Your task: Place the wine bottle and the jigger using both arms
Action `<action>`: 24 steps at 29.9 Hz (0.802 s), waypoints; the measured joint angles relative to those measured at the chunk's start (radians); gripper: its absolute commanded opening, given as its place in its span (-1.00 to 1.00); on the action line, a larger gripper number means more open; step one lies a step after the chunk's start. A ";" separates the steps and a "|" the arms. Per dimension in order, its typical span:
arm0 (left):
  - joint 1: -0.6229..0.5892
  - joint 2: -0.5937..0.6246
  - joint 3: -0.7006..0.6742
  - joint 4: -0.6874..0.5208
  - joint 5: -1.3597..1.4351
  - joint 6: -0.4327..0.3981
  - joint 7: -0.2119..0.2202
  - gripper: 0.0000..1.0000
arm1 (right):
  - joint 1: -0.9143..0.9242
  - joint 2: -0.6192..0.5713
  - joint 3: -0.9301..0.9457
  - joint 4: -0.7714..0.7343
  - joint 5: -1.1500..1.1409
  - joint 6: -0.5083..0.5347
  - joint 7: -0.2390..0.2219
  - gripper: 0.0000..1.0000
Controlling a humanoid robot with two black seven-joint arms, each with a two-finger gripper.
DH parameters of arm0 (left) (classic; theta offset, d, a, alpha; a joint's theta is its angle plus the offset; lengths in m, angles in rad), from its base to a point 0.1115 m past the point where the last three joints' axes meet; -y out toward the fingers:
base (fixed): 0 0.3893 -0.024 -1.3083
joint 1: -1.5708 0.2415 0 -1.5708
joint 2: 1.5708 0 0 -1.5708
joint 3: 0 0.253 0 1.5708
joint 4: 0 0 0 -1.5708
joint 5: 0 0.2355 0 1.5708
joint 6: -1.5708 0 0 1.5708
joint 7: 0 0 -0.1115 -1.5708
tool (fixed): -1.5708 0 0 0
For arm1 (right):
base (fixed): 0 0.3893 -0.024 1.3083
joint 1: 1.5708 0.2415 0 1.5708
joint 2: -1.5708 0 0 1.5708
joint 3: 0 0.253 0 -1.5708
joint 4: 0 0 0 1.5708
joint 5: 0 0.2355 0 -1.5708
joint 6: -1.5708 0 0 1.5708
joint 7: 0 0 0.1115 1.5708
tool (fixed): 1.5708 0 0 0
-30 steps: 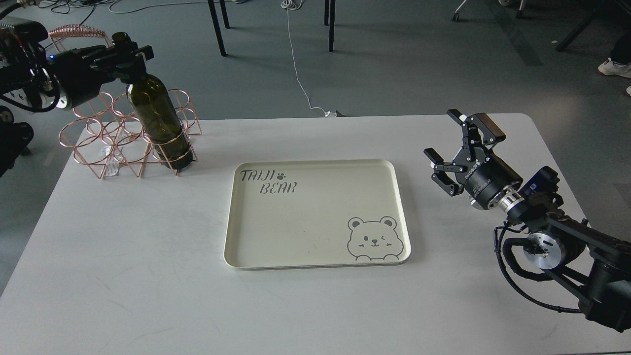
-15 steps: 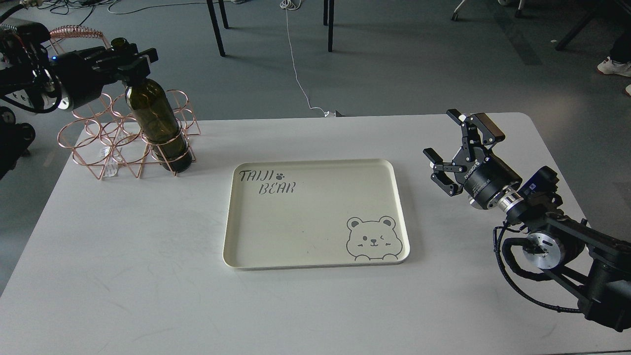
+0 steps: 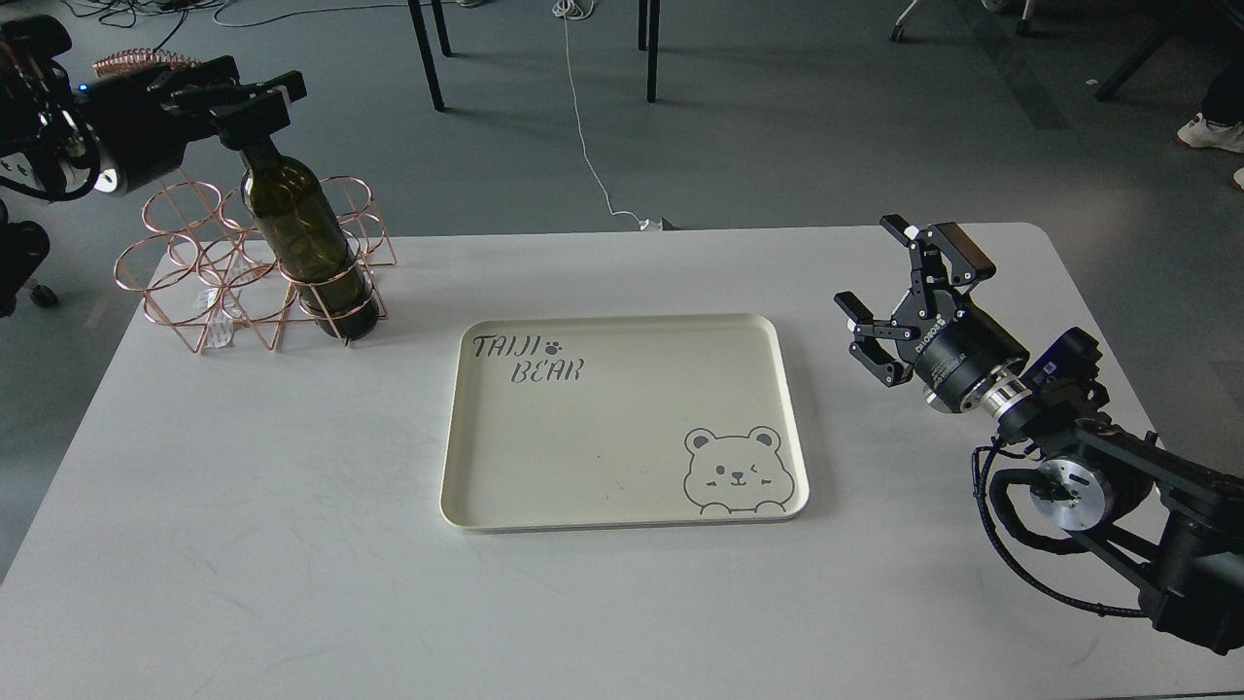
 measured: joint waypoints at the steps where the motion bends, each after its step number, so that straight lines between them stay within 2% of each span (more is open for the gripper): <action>1: -0.016 0.010 -0.001 -0.010 -0.004 0.000 0.000 0.87 | 0.000 0.000 0.000 0.000 0.000 0.000 0.000 0.98; 8: -0.126 0.087 -0.002 -0.110 -0.157 -0.011 0.000 0.93 | 0.000 0.000 0.012 -0.003 0.000 0.000 0.000 0.98; 14: -0.121 0.125 -0.006 -0.388 -0.645 -0.011 0.000 0.96 | 0.000 0.021 0.017 -0.003 0.000 -0.001 0.000 0.98; 18: -0.025 0.093 -0.006 -0.508 -0.914 -0.011 0.000 0.96 | -0.007 0.036 0.019 -0.007 0.000 -0.001 0.000 0.98; 24: 0.226 -0.025 -0.050 -0.570 -0.976 -0.011 0.000 0.96 | -0.040 0.050 0.028 -0.010 0.000 -0.014 0.000 0.98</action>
